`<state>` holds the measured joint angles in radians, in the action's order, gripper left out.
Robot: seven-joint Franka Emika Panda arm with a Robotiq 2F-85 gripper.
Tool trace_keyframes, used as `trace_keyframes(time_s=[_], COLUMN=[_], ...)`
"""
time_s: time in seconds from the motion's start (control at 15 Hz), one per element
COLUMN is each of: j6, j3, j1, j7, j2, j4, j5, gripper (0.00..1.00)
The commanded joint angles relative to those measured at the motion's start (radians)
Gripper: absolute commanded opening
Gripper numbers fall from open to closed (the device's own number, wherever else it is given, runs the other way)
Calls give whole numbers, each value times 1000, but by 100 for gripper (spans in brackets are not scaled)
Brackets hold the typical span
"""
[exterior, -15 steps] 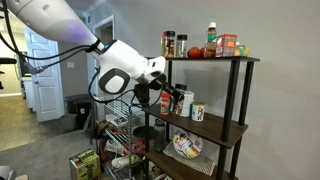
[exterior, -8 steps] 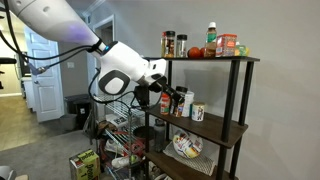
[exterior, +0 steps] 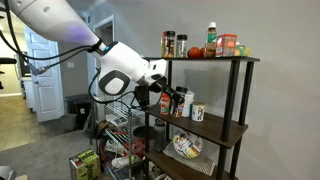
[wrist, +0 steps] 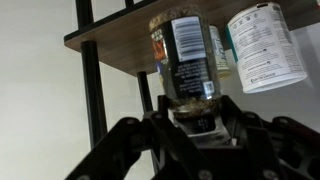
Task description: Move the spice jar from the top shelf to the second one
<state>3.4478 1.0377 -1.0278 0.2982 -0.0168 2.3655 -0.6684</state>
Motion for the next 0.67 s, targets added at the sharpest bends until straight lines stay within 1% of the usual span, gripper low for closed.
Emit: trace_keyframes(time_s=[0.0,0.07,0.13,0.4,0.6], j6=[0,0,3,-23,18], j3=[0,0,-4,-24,-39], j1=[0,0,1,15,43], j7=[0,0,8,27,30], j2=[0,0,-7,-8,-31], j4=[0,0,-4,2,4], j5=[0,0,-11,-66,-145], gripper=[54,54,29,29,29])
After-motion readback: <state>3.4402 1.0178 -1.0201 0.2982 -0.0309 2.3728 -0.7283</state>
